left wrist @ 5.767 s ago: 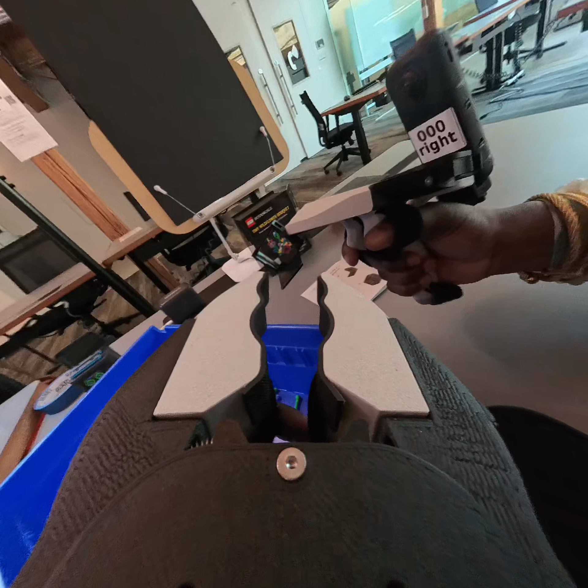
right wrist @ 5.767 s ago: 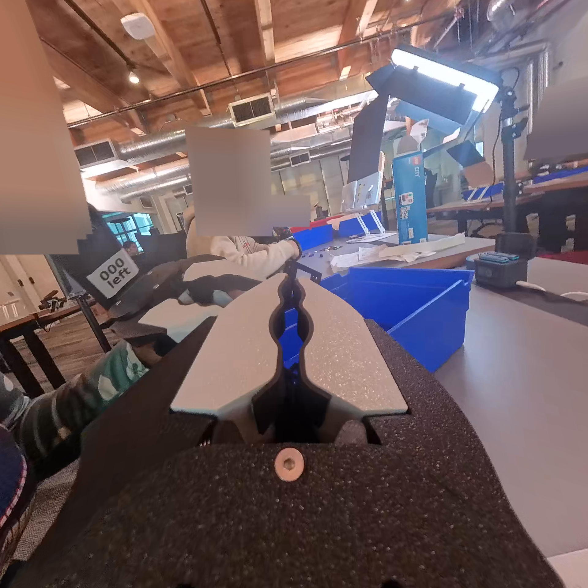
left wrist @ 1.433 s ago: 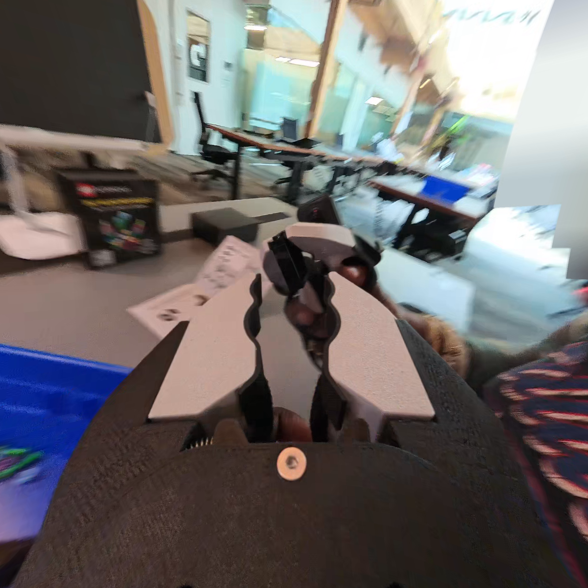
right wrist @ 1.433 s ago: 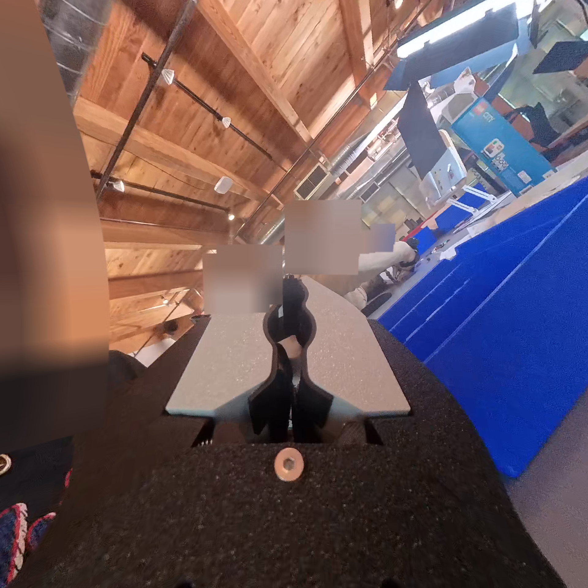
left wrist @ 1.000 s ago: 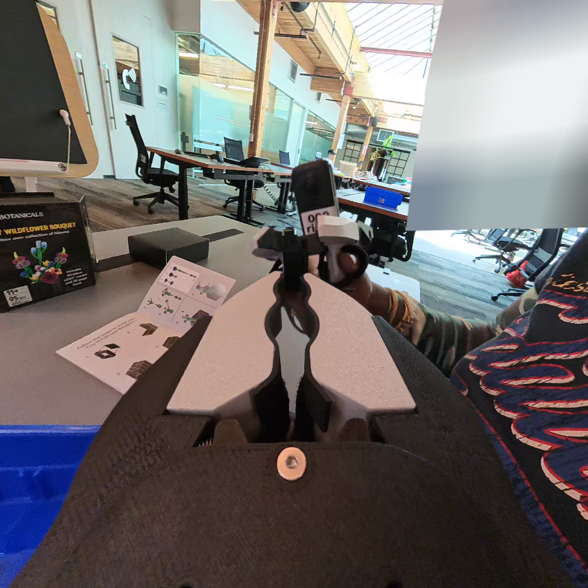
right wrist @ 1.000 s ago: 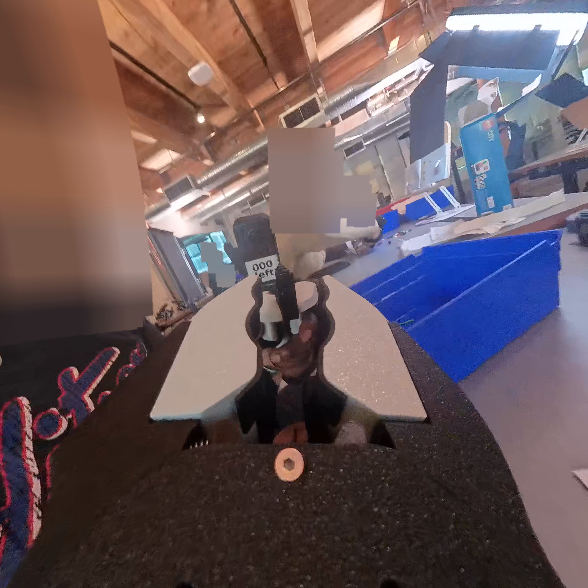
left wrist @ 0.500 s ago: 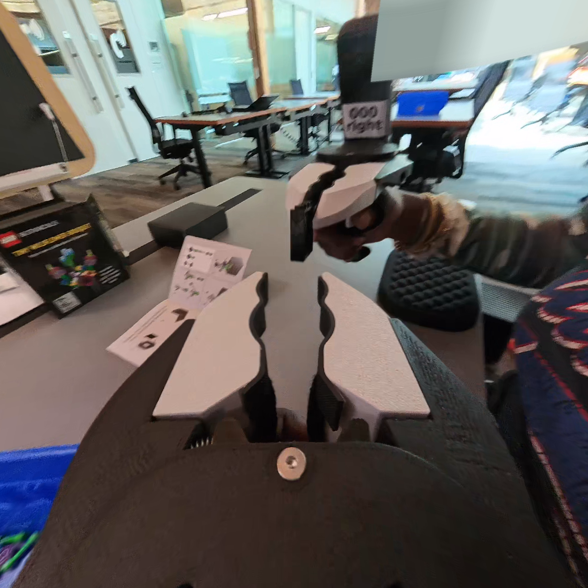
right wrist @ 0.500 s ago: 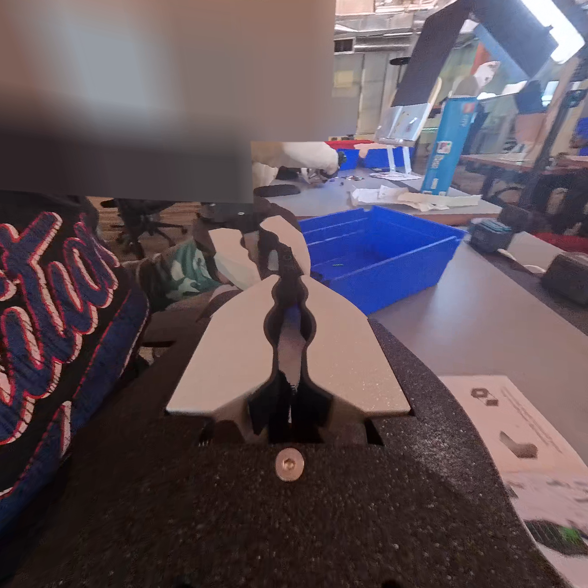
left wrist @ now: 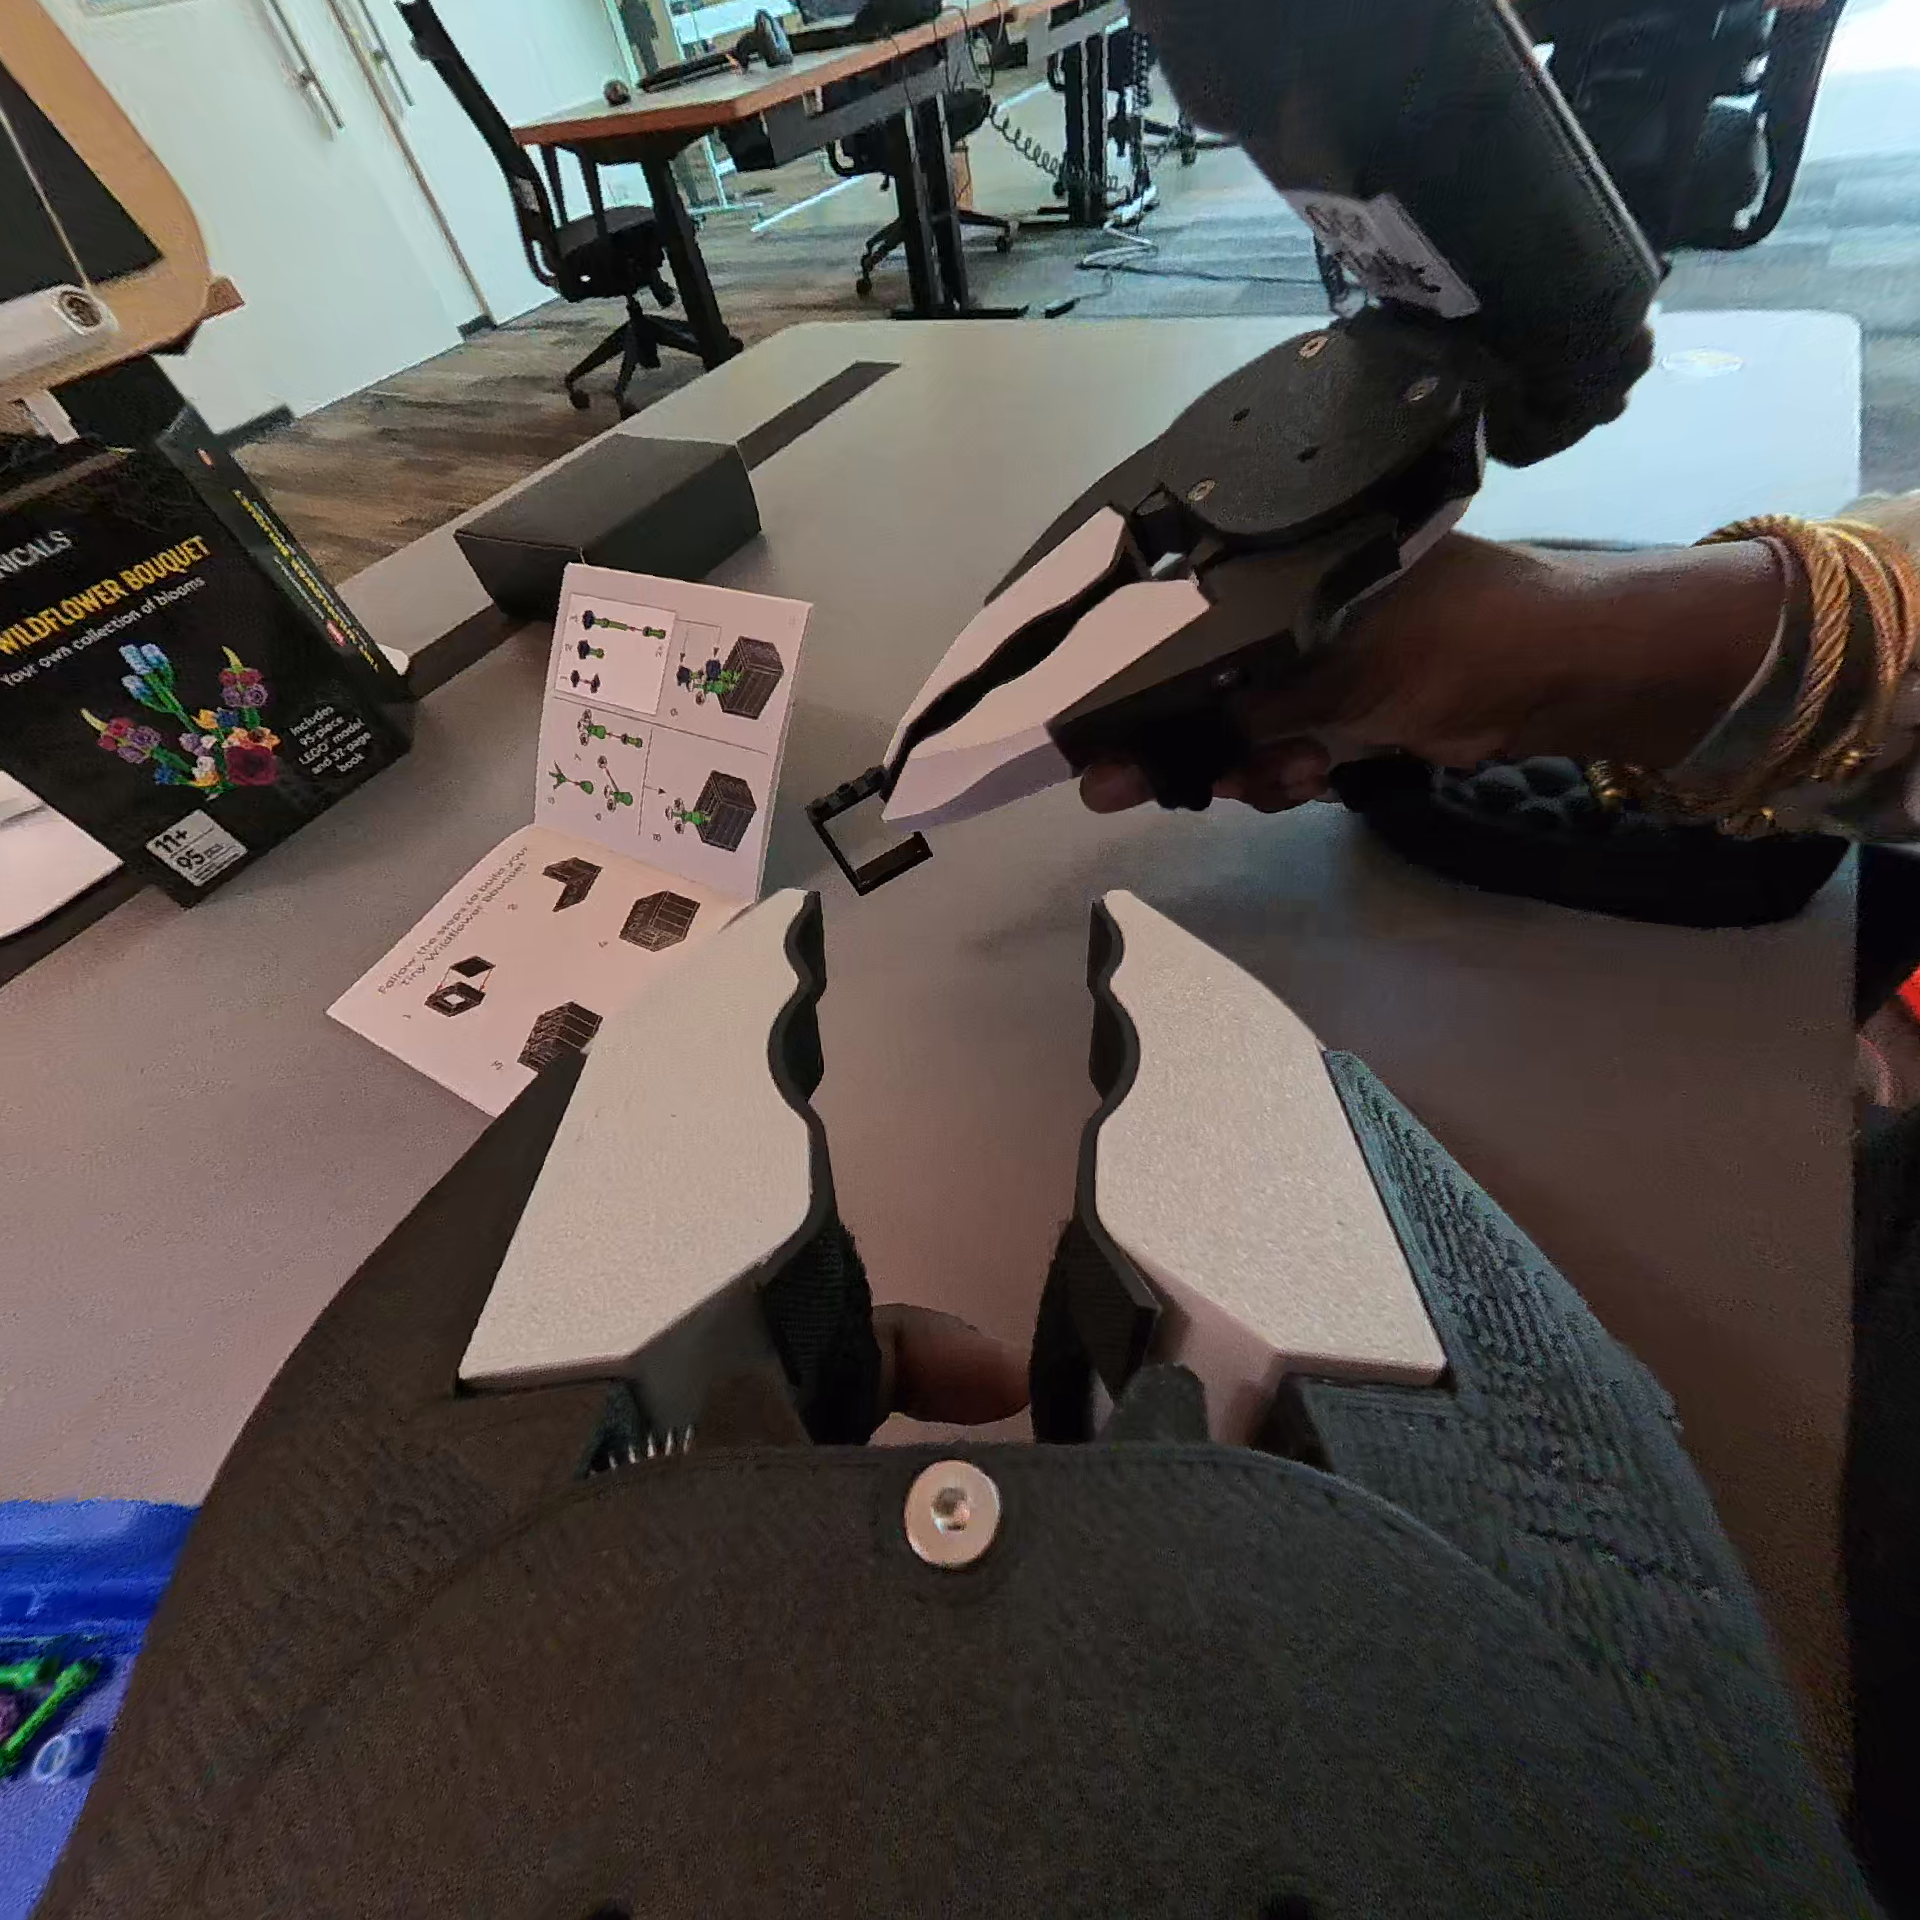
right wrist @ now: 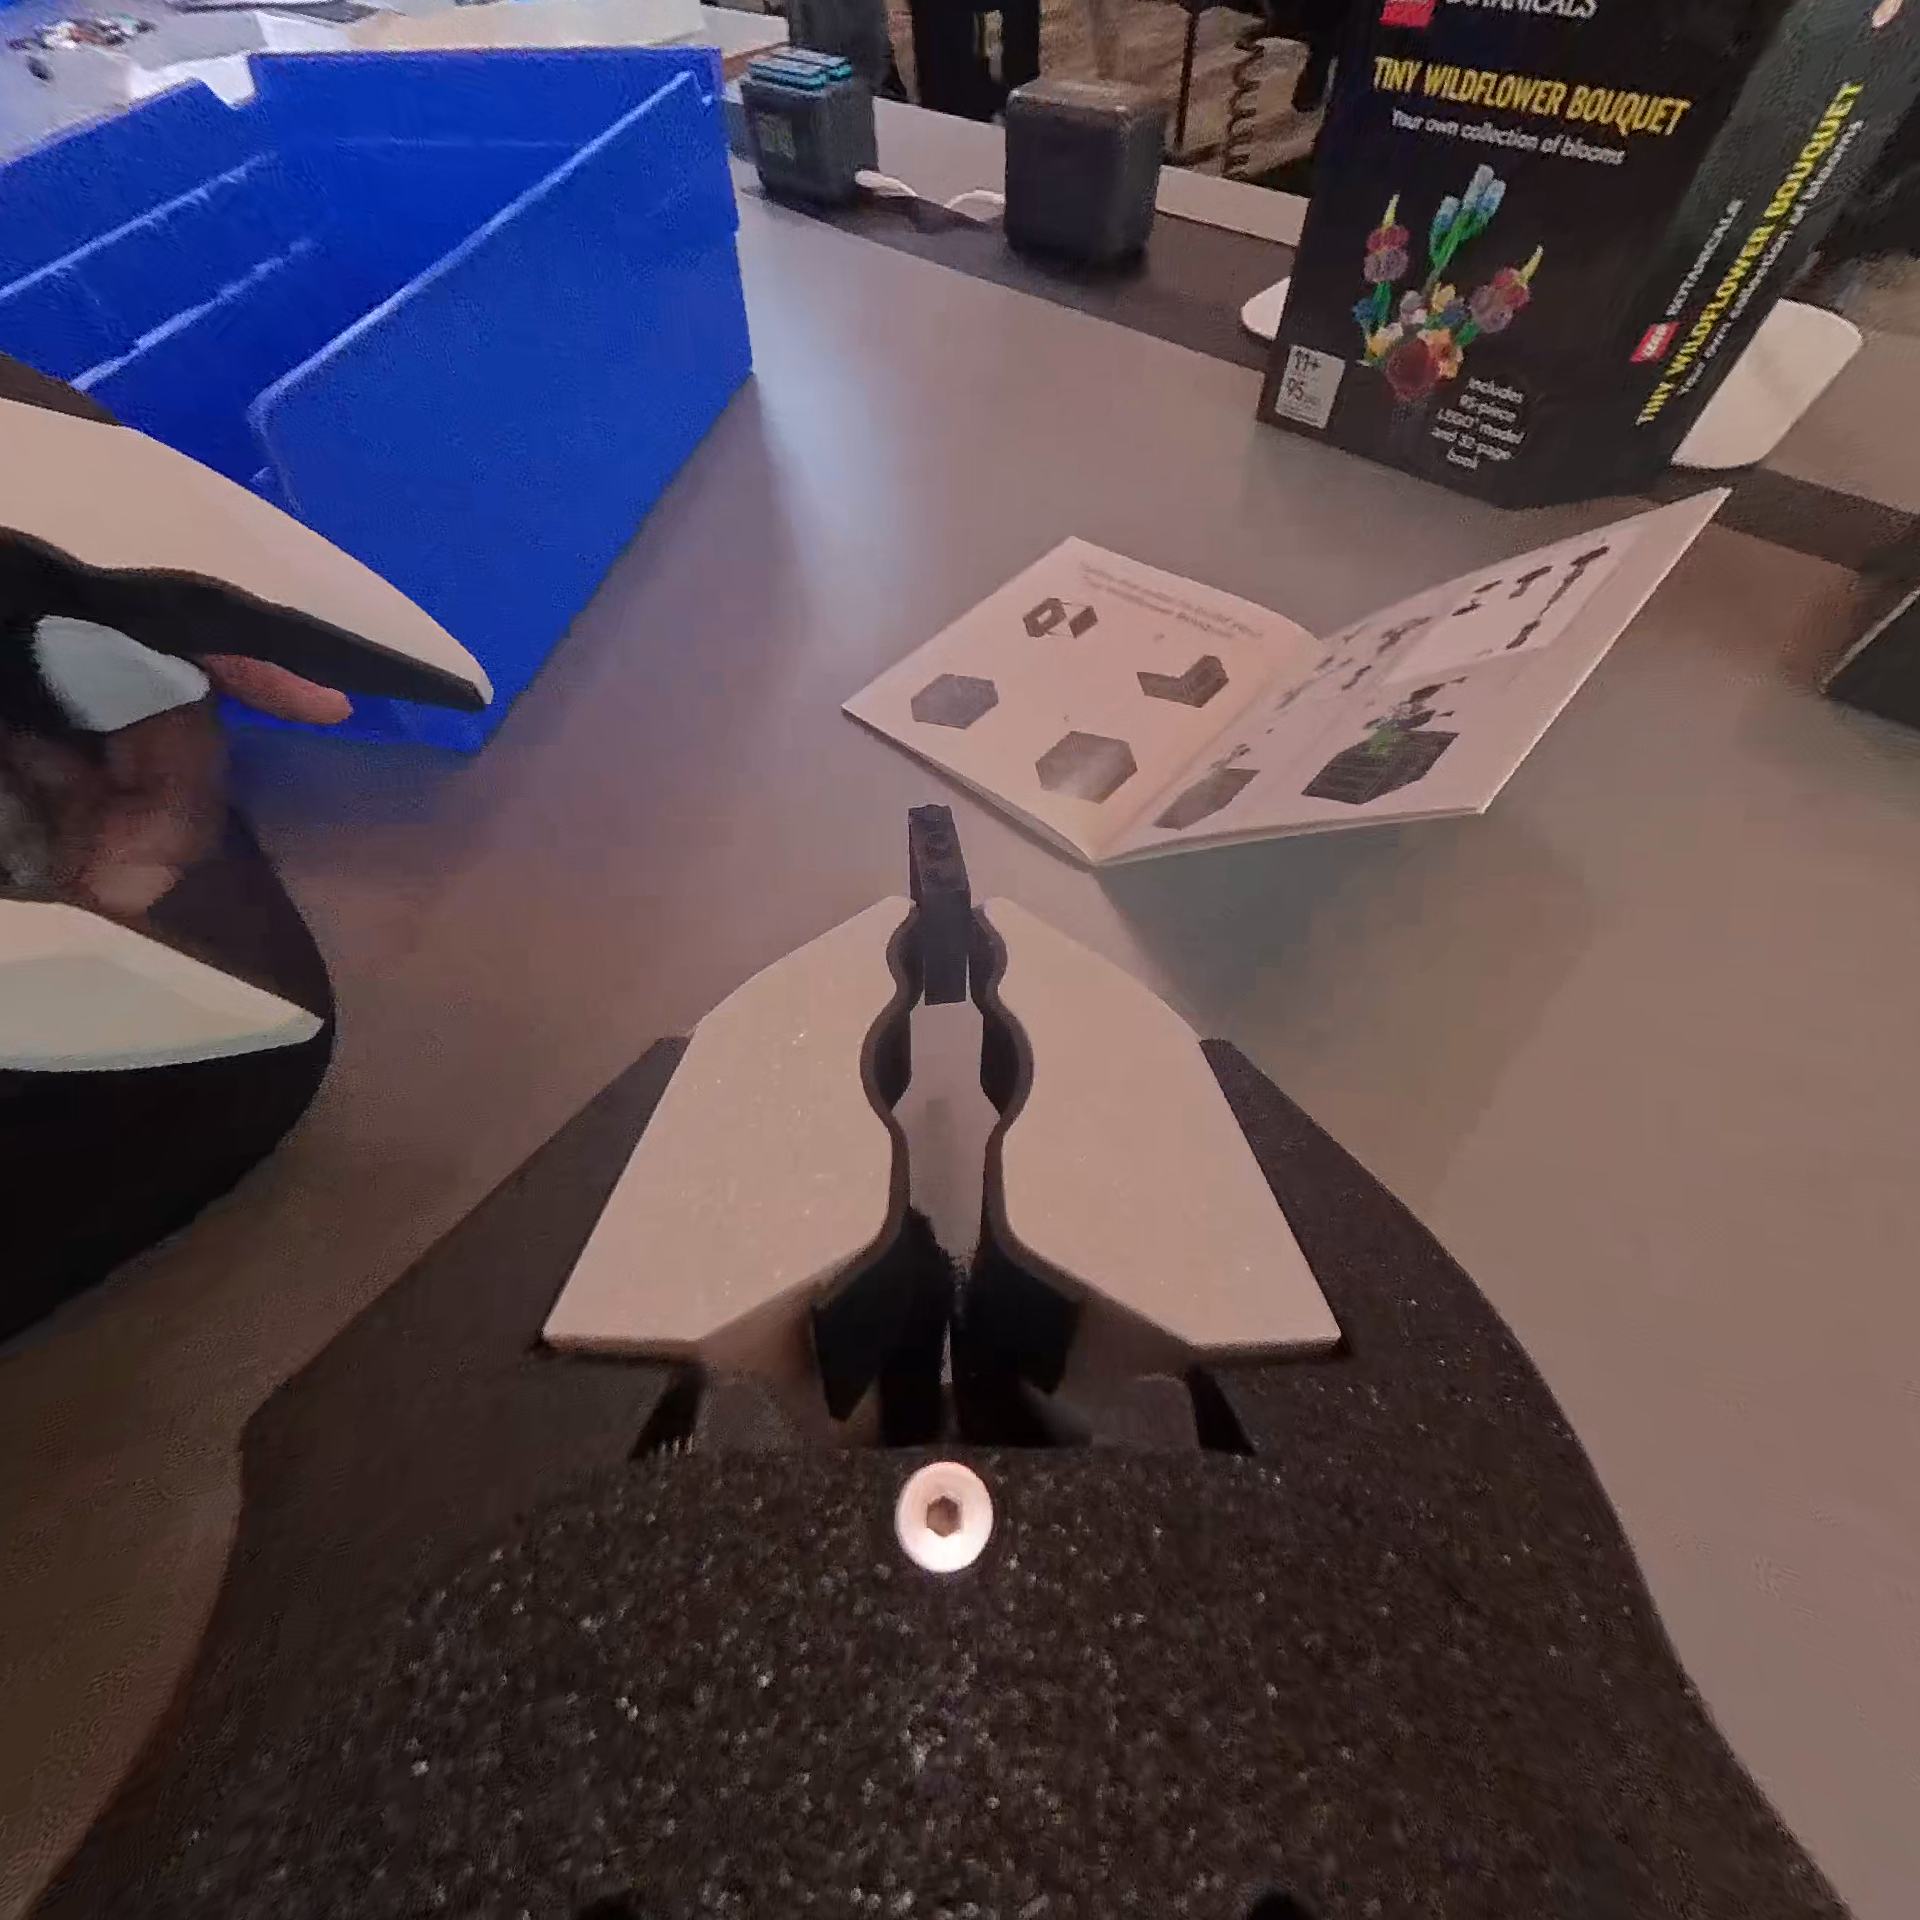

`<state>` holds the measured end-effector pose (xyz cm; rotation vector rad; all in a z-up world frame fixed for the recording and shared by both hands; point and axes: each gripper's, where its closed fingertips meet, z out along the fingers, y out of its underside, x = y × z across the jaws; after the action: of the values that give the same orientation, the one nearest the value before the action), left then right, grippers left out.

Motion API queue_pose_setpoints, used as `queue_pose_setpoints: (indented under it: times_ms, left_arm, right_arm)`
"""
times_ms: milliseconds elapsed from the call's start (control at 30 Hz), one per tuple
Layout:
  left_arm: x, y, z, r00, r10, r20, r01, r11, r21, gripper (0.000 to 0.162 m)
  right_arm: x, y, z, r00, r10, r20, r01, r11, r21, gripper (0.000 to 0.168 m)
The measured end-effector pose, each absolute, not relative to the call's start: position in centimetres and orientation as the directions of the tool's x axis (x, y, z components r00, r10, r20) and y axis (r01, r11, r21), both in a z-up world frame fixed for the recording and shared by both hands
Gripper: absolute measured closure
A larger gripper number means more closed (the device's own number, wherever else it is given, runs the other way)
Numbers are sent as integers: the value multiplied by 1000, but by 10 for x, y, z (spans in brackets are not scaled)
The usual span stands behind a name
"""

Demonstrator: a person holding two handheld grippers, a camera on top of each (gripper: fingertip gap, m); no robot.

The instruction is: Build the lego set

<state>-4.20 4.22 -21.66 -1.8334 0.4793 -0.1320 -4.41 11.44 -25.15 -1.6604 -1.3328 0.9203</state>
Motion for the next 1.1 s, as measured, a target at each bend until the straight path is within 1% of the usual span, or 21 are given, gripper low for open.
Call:
queue_pose_setpoints:
  times_ms: [100,167,300,533,633,767,900,967,1000,1033,1100]
  left_arm:
    - [-40,42,-220,893,-409,-188,-295,-216,-931,113]
    - [-42,42,-218,888,-405,-217,-313,-187,-931,113]
    - [-46,41,-214,886,-402,-233,-320,-165,-933,113]
    - [-48,35,-213,890,-409,-200,-285,-157,-946,115]
    - [-48,32,-213,885,-419,-204,-289,-150,-945,115]
    - [-49,29,-214,875,-425,-232,-316,-138,-939,116]
    - [-48,28,-207,879,-434,-198,-275,-121,-954,114]
    - [-33,18,-197,840,-528,-128,-197,-76,-978,99]
    - [-21,8,-189,795,-603,-58,-119,-62,-991,90]
    - [-12,-2,-180,744,-667,19,-37,-70,-997,80]
    - [-11,-18,-164,688,-714,130,75,-108,-991,61]
  right_arm:
    - [-43,115,-262,244,970,-24,420,-128,-898,160]
    - [-43,114,-269,267,963,-35,434,-152,-888,160]
    - [-42,119,-275,308,951,-4,462,-153,-874,160]
    - [-43,115,-288,323,946,28,530,-157,-834,160]
    - [-43,110,-293,326,945,14,549,-177,-817,160]
    - [-46,105,-294,321,947,-7,547,-191,-815,158]
    - [-47,103,-291,320,947,-35,536,-212,-817,151]
    - [-49,100,-279,294,954,-53,489,-198,-849,144]
    - [-50,98,-267,271,961,-58,447,-179,-877,136]
    - [-50,98,-252,249,967,-60,390,-157,-907,124]
    - [-45,109,-218,243,969,-50,263,-115,-958,98]
